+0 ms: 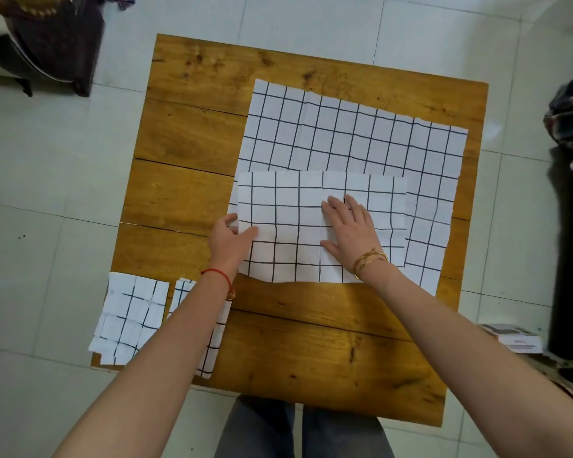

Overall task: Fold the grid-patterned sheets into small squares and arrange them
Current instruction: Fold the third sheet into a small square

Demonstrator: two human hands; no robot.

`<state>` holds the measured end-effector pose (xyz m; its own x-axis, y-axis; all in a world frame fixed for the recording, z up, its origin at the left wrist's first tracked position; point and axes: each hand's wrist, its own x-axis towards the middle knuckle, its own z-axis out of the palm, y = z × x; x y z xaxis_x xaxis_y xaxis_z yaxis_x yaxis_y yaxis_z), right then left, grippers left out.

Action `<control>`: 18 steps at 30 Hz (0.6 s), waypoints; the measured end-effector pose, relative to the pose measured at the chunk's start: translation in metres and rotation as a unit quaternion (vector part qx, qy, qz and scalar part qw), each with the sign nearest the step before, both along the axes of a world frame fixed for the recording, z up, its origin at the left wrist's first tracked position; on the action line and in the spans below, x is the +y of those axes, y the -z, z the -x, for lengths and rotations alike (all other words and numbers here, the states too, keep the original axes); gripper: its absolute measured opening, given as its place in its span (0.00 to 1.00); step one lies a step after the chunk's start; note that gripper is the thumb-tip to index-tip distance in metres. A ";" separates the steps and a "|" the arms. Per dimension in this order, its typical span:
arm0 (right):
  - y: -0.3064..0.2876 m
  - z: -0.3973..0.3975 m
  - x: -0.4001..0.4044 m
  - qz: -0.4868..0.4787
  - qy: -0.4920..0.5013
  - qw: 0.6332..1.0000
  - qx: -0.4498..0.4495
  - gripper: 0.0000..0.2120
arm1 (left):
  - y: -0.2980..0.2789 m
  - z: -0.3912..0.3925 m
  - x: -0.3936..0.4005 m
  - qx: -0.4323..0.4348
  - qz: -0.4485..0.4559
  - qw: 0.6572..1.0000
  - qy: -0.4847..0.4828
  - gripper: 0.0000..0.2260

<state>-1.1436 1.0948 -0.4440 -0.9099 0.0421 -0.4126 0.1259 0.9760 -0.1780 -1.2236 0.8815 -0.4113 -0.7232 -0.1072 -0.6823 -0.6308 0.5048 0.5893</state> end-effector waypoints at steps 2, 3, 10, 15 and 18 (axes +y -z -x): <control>0.000 0.000 -0.009 0.000 0.004 1.000 -0.004 0.37 | -0.010 0.005 -0.007 0.001 -0.016 0.998 0.053 0.25; 0.000 0.000 -0.013 -0.001 0.005 1.000 -0.007 0.37 | -0.016 0.008 -0.009 0.008 -0.027 0.996 0.085 0.21; 0.002 0.003 -0.045 -0.009 0.021 1.000 -0.017 0.40 | -0.053 0.009 0.000 0.032 -0.075 0.961 0.264 0.13; -0.002 0.004 -0.053 -0.007 0.025 0.999 -0.034 0.38 | -0.058 -0.006 0.031 0.021 -0.130 0.937 0.324 0.30; -0.006 -0.002 -0.045 -0.012 0.032 0.999 -0.007 0.33 | -0.049 -0.017 0.051 0.033 -0.140 0.930 0.339 0.29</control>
<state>-1.1411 1.0499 -0.4381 -0.8988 0.1107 -0.4241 0.1910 0.9698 -0.1517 -1.2063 0.9329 -0.3624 -0.6009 0.5644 -0.5660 -0.1805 0.5940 0.7839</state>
